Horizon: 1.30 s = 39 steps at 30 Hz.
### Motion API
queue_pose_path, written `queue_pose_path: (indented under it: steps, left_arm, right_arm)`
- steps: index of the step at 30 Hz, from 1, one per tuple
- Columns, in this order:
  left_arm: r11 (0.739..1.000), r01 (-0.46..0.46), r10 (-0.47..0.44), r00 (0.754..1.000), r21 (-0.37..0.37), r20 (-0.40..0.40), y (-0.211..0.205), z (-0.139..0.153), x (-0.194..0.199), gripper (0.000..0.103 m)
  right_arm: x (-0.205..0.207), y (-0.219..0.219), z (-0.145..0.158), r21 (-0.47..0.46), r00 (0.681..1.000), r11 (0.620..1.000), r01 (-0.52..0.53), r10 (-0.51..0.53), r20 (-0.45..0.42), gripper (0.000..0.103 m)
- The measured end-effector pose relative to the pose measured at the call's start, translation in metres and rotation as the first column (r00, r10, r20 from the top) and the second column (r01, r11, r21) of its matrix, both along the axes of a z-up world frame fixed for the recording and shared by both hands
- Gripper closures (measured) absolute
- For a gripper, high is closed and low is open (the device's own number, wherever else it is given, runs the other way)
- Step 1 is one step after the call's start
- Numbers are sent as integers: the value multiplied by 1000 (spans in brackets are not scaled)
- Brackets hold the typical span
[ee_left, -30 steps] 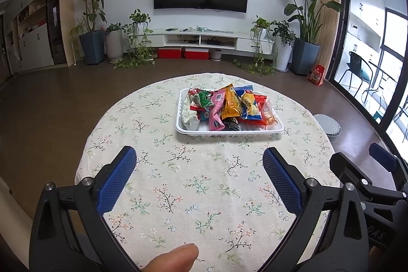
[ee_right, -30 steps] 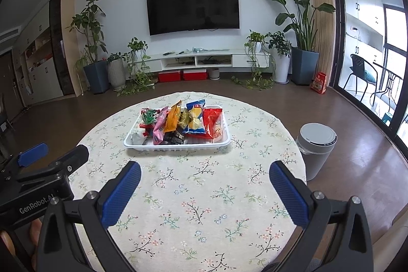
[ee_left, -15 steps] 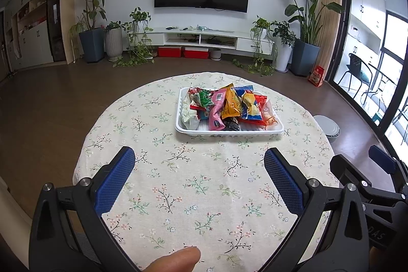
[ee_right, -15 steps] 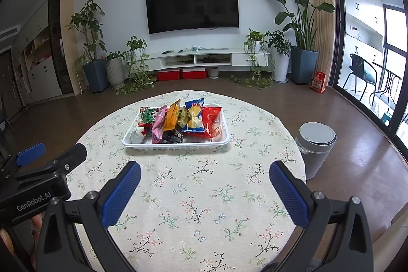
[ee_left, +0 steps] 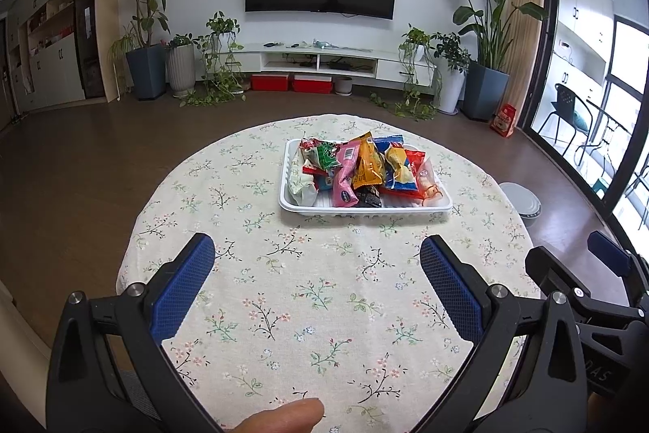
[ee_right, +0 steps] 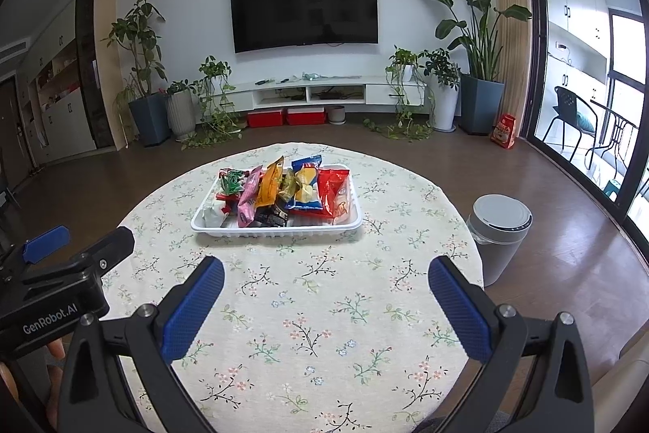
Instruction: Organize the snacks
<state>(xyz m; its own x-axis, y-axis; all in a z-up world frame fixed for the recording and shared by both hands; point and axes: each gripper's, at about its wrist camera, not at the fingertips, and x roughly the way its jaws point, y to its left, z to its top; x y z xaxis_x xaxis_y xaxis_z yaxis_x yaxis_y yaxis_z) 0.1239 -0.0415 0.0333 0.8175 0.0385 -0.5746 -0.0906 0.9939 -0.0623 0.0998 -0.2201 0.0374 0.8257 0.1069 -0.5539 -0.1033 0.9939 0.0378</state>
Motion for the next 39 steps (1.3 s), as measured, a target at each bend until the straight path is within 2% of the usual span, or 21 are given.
queue_pose_path:
  steps: [8, 39]
  left_arm:
    - [1000, -18, 18, 1000, 26, -13, 0, -3, 2, 0]
    - [1000, -6, 6, 1000, 19, -13, 1, -7, 4, 0]
  right_arm:
    - [0, 0, 1, 1, 1000, 1000, -1, 1, 0, 0]
    - [-2, -3, 4, -2, 1000, 1000, 1, -1, -4, 0]
